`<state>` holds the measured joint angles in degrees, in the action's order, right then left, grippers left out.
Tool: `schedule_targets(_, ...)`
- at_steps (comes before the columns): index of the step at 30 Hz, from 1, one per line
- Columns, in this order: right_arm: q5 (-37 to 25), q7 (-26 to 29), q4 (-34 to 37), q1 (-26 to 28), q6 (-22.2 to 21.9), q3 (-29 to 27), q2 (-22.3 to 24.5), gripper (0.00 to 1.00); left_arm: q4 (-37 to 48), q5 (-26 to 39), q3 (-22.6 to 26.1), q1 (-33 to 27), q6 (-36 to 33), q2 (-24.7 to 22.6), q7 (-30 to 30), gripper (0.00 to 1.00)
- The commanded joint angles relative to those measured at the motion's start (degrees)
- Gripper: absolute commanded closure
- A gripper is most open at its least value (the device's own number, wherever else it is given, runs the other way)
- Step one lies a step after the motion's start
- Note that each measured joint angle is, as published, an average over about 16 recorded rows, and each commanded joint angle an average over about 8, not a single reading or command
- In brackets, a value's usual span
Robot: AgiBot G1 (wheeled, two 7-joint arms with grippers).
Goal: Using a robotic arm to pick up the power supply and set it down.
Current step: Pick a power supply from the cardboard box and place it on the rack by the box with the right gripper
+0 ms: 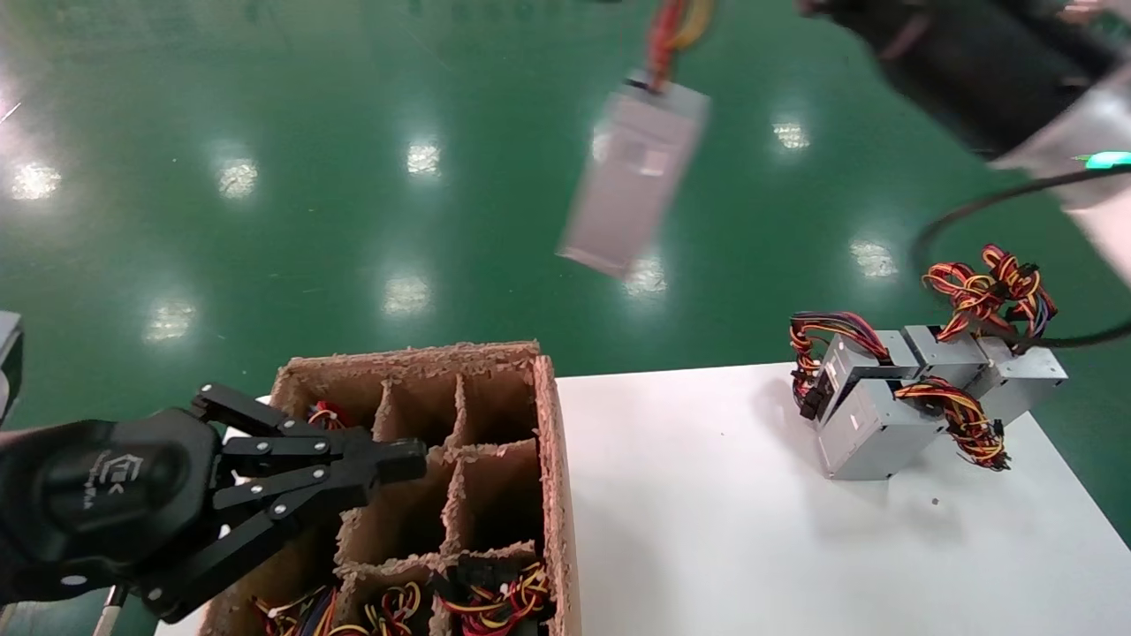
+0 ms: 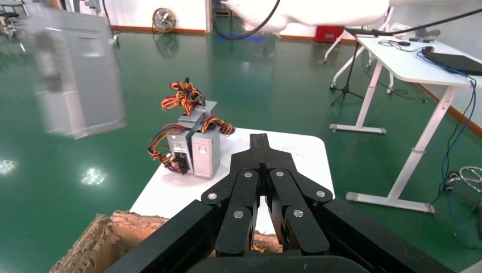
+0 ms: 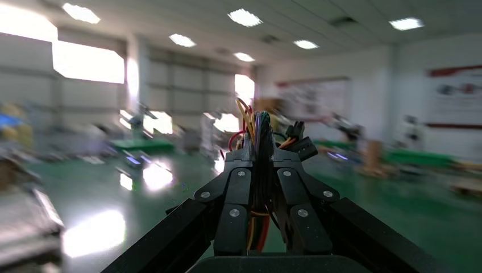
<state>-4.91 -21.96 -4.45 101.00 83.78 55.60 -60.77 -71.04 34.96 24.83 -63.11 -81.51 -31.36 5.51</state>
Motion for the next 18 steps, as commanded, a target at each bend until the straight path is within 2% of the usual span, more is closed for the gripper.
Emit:
schedule_targets(1, -0.8, -0.2, 0.9, 0.9, -0.2, 0.4, 2.6, 1.00, 0.0, 0.0, 0.0, 0.0, 0.0, 0.0, 0.0, 1.00)
schedule_targets(10, -5.3, -1.3, 3.0, 2.6, -0.5, 3.4, 13.7, 1.00, 0.0, 0.0, 0.0, 0.0, 0.0, 0.0, 0.0, 1.00)
schedule_targets(18, -5.9, -1.3, 5.7, 2.6, 0.9, 3.8, 21.4, 1.00, 0.0, 0.0, 0.0, 0.0, 0.0, 0.0, 0.0, 1.00)
